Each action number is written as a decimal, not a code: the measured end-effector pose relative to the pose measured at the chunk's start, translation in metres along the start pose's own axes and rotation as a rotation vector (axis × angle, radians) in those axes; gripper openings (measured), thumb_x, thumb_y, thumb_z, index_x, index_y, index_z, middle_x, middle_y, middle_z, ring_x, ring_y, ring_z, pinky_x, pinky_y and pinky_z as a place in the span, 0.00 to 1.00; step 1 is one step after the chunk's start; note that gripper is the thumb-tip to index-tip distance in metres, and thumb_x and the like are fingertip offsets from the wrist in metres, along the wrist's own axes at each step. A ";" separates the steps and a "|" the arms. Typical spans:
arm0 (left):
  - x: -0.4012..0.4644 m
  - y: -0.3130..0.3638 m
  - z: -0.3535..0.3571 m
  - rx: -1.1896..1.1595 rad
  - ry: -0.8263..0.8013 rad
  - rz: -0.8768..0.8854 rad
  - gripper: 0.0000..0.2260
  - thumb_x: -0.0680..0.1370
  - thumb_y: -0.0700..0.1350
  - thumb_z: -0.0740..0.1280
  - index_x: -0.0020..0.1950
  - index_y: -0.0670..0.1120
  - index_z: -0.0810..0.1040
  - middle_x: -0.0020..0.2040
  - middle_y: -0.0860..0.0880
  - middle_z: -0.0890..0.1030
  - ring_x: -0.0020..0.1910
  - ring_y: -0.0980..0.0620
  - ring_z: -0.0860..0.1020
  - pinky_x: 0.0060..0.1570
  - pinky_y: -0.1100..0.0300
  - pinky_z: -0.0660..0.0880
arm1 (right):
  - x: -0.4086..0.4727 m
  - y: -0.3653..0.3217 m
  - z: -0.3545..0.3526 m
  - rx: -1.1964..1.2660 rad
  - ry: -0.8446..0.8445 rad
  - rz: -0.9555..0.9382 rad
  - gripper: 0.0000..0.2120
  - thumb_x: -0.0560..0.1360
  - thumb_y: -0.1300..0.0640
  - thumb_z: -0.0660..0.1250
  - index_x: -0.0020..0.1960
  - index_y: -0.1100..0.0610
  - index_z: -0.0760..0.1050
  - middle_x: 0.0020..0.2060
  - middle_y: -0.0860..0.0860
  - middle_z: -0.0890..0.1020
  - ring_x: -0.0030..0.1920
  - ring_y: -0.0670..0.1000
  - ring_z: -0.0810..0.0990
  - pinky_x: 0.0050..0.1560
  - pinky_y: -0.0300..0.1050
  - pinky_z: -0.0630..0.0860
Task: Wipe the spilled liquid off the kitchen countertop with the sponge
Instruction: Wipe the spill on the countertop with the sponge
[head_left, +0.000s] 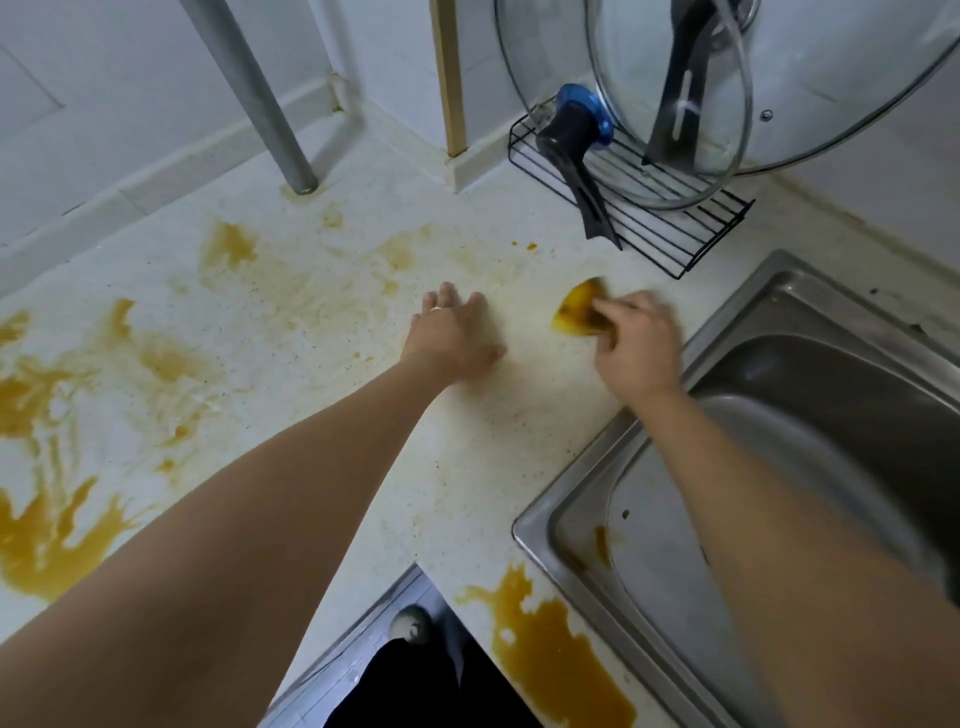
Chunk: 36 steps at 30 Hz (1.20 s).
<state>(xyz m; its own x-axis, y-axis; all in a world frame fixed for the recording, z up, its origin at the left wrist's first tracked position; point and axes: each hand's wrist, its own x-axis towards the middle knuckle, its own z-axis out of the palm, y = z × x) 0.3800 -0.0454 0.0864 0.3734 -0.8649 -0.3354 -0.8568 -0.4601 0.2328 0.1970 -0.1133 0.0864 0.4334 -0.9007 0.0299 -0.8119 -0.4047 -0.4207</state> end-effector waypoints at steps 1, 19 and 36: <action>-0.002 -0.007 -0.002 0.004 0.024 -0.018 0.24 0.76 0.54 0.63 0.69 0.46 0.63 0.72 0.41 0.56 0.72 0.40 0.56 0.63 0.48 0.64 | 0.001 0.001 0.001 0.001 0.028 0.057 0.20 0.74 0.64 0.61 0.65 0.55 0.72 0.59 0.56 0.73 0.58 0.57 0.69 0.60 0.48 0.66; -0.011 -0.064 -0.004 -0.012 -0.012 -0.178 0.35 0.75 0.61 0.62 0.75 0.45 0.54 0.76 0.39 0.50 0.74 0.36 0.50 0.69 0.41 0.61 | -0.066 -0.095 0.046 0.213 -0.257 -0.385 0.14 0.70 0.64 0.65 0.54 0.63 0.80 0.44 0.56 0.74 0.45 0.55 0.72 0.44 0.41 0.64; 0.016 -0.063 -0.027 -0.121 0.009 -0.214 0.37 0.74 0.60 0.67 0.76 0.49 0.54 0.78 0.42 0.46 0.76 0.40 0.44 0.73 0.44 0.54 | -0.001 -0.071 0.041 -0.033 -0.027 -0.048 0.17 0.74 0.62 0.60 0.63 0.62 0.72 0.56 0.59 0.70 0.56 0.57 0.69 0.59 0.47 0.66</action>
<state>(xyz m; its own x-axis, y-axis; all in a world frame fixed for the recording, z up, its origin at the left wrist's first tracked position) 0.4493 -0.0355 0.0914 0.5457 -0.7465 -0.3807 -0.7089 -0.6535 0.2653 0.2708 -0.0772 0.0791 0.4822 -0.8757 0.0249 -0.8021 -0.4528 -0.3893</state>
